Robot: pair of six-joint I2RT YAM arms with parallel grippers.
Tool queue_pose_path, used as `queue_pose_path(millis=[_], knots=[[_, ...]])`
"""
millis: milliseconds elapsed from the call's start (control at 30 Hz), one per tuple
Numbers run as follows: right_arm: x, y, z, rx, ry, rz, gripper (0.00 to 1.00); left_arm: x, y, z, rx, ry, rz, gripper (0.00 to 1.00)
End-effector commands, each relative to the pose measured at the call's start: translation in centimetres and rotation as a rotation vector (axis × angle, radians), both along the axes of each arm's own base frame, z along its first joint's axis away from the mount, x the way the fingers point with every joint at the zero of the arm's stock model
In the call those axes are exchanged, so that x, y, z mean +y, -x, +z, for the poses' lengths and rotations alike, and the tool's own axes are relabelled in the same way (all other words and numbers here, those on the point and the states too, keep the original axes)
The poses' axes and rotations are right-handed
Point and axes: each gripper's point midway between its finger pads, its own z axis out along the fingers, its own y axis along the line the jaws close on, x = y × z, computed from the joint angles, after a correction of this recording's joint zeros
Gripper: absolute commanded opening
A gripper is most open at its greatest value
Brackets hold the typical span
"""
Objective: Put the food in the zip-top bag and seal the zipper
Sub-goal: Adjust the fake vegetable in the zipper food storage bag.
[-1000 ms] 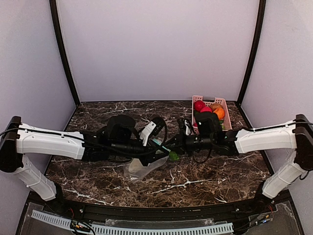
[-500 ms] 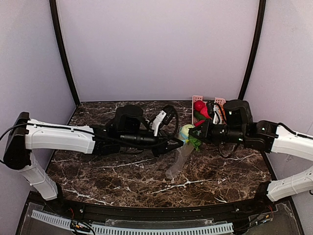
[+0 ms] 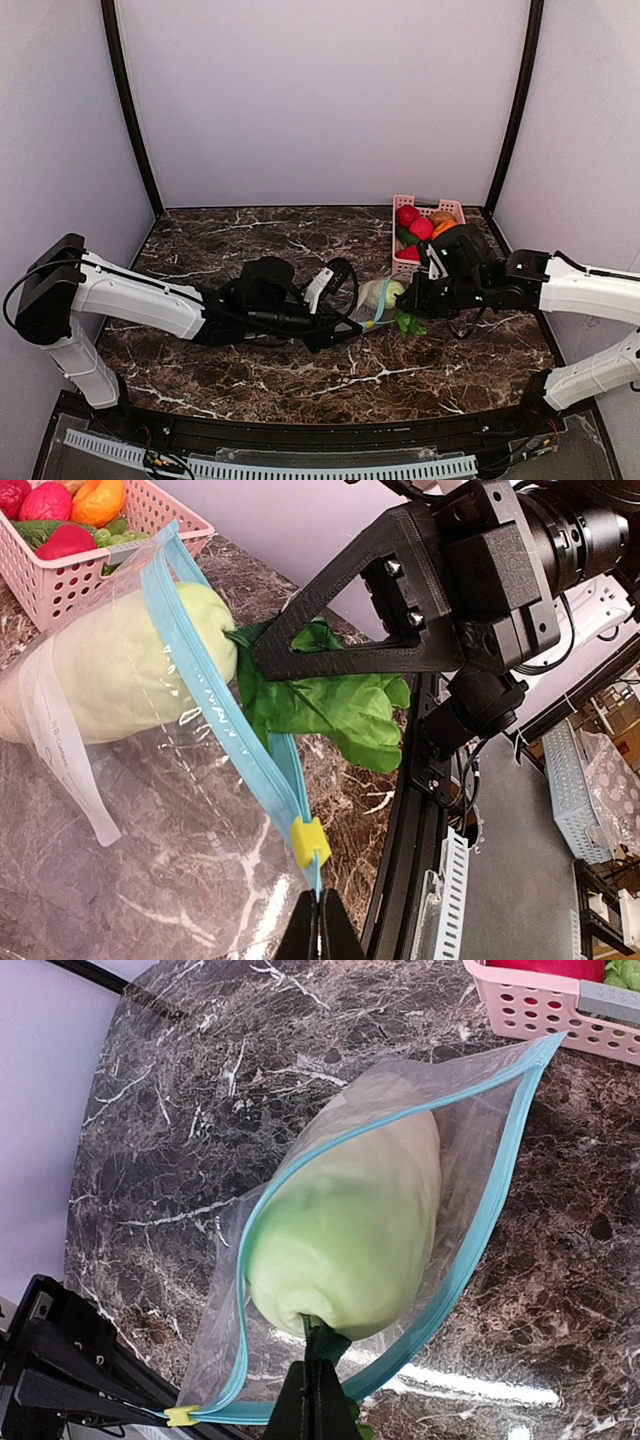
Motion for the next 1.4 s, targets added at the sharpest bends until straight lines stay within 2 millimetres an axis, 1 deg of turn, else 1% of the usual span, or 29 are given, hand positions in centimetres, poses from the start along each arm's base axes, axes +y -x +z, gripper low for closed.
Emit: queue_pose_path(millis=[0, 167, 233, 433, 567, 667, 867, 933, 967, 1000, 1067, 1133, 1167, 1200, 1233, 1267, 1367], knots=[[1.2, -0.5, 0.8, -0.017, 0.013, 0.03, 0.0, 0.4, 0.2, 1.3, -0.012, 0.043, 0.017, 0.01], [3.1, -0.6, 0.5, -0.017, 0.0, 0.069, 0.0, 0.1, 0.5, 0.9, 0.004, 0.056, 0.001, 0.01], [4.1, -0.3, 0.1, 0.003, -0.019, 0.096, 0.0, -0.1, 0.4, 1.0, 0.003, 0.064, -0.002, 0.01], [5.7, 0.8, -1.5, 0.051, -0.05, 0.157, 0.0, 0.0, 0.5, 1.5, -0.006, 0.075, -0.005, 0.01], [7.1, 1.4, -1.0, 0.043, -0.14, 0.221, 0.0, -0.2, 0.9, 1.6, -0.001, 0.08, -0.03, 0.01], [8.1, 1.7, -0.3, 0.033, -0.19, 0.265, 0.03, -0.3, 1.2, 1.8, 0.001, 0.092, -0.05, 0.01], [8.6, 2.0, -0.9, 0.056, -0.194, 0.293, 0.06, -0.1, 1.1, 2.1, -0.005, 0.098, -0.04, 0.01], [8.4, 2.2, -0.9, 0.057, -0.189, 0.293, 0.12, 0.2, 0.8, 2.1, -0.004, 0.093, -0.013, 0.01], [8.3, 2.2, -0.7, 0.053, -0.188, 0.292, 0.15, 0.5, 0.8, 1.6, 0.004, 0.08, -0.001, 0.01], [8.0, 2.3, -0.7, 0.049, -0.183, 0.29, 0.18, 0.8, 0.5, 1.8, 0.0, 0.081, 0.022, 0.01], [7.6, 2.5, -0.1, 0.036, -0.185, 0.292, 0.28, 1.8, 0.5, 1.1, 0.011, 0.072, 0.052, 0.01], [7.0, 2.8, 0.5, 0.026, -0.182, 0.293, 0.39, 2.5, 0.6, 1.1, 0.018, 0.087, 0.073, 0.01], [6.6, 2.8, 0.6, 0.023, -0.177, 0.287, 0.44, 2.8, 0.6, 1.7, 0.019, 0.106, 0.083, 0.01], [6.2, 2.8, 0.8, 0.016, -0.17, 0.278, 0.49, 3.1, 0.7, 1.2, 0.025, 0.099, 0.087, 0.01], [5.8, 2.8, 0.9, 0.011, -0.163, 0.271, 0.53, 3.3, 0.8, 1.5, 0.027, 0.107, 0.091, 0.01], [5.3, 2.7, 0.9, 0.007, -0.156, 0.259, 0.59, 3.5, 0.9, 1.3, 0.031, 0.103, 0.092, 0.01], [4.5, 2.5, 0.6, 0.006, -0.144, 0.245, 0.65, 3.8, 1.1, 1.1, 0.039, 0.1, 0.09, 0.01]])
